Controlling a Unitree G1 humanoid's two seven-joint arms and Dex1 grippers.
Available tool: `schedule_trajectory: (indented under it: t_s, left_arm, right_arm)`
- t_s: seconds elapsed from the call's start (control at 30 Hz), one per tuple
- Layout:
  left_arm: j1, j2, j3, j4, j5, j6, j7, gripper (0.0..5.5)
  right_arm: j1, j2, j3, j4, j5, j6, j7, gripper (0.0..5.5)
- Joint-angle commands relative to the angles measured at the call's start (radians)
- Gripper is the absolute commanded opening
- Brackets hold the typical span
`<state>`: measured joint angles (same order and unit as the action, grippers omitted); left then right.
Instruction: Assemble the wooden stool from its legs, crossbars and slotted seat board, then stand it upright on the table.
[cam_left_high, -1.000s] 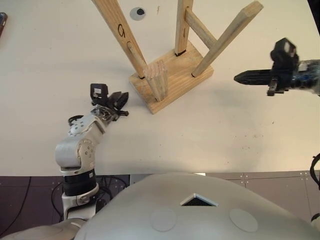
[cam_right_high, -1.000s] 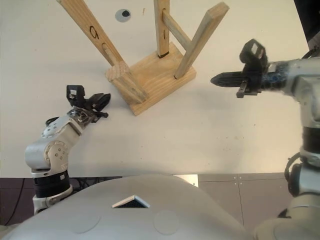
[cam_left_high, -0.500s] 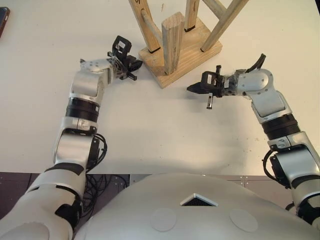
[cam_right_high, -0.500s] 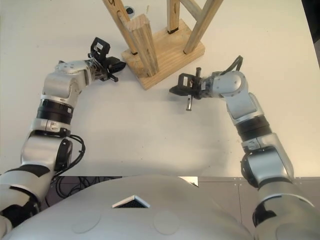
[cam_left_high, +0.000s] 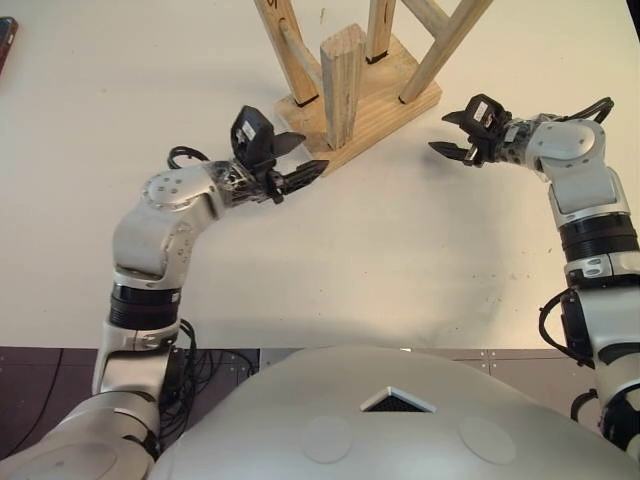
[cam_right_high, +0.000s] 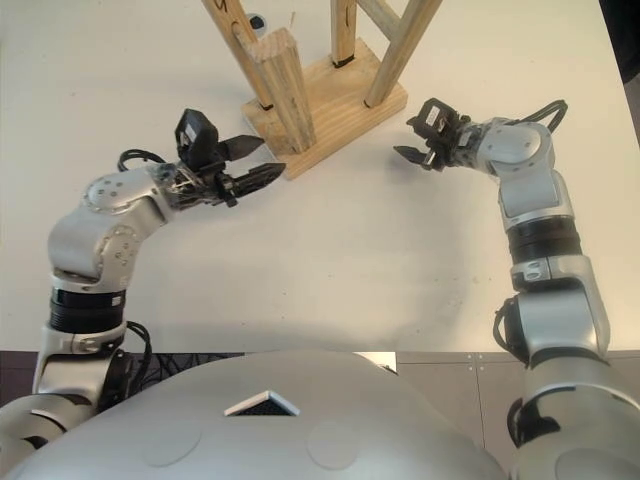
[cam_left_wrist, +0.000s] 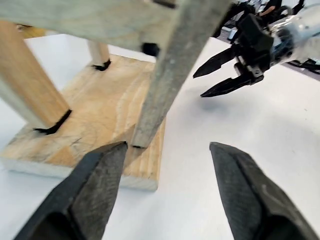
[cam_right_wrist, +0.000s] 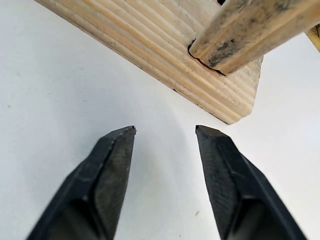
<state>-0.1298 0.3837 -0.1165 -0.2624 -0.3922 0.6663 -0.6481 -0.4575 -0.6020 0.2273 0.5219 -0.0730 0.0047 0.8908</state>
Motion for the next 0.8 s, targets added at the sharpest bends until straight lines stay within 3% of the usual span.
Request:
schedule_trajectory:
  t_s: [0.03,0.23,0.47,0.63,0.8]
  left_arm:
    - [-0.048,-0.125,-0.045,0.124,0.084,-0.087,0.125,3.03]
    - [-0.136,-0.203,-0.059,0.317,0.12,-0.204,0.122,3.03]
    - [-0.194,-0.234,-0.028,0.536,0.139,-0.32,0.089,1.98]
    - [-0.164,-0.224,0.034,0.483,-0.013,-0.159,-0.028,1.69]
    - [-0.107,-0.082,0.066,0.368,-0.144,0.011,-0.216,1.59]
  right_arm:
    - [-0.057,-0.013,-0.002,0.041,-0.021,-0.013,0.013,2.62]
    - [-0.067,-0.01,0.005,0.061,-0.033,-0.029,0.026,2.62]
    - [-0.099,-0.01,-0.006,0.1,-0.034,-0.047,0.021,2.69]
    - [-0.103,0.014,-0.06,0.052,0.084,0.064,0.101,2.69]
    - [-0.151,-0.042,-0.118,-0.053,0.302,0.368,0.376,2.69]
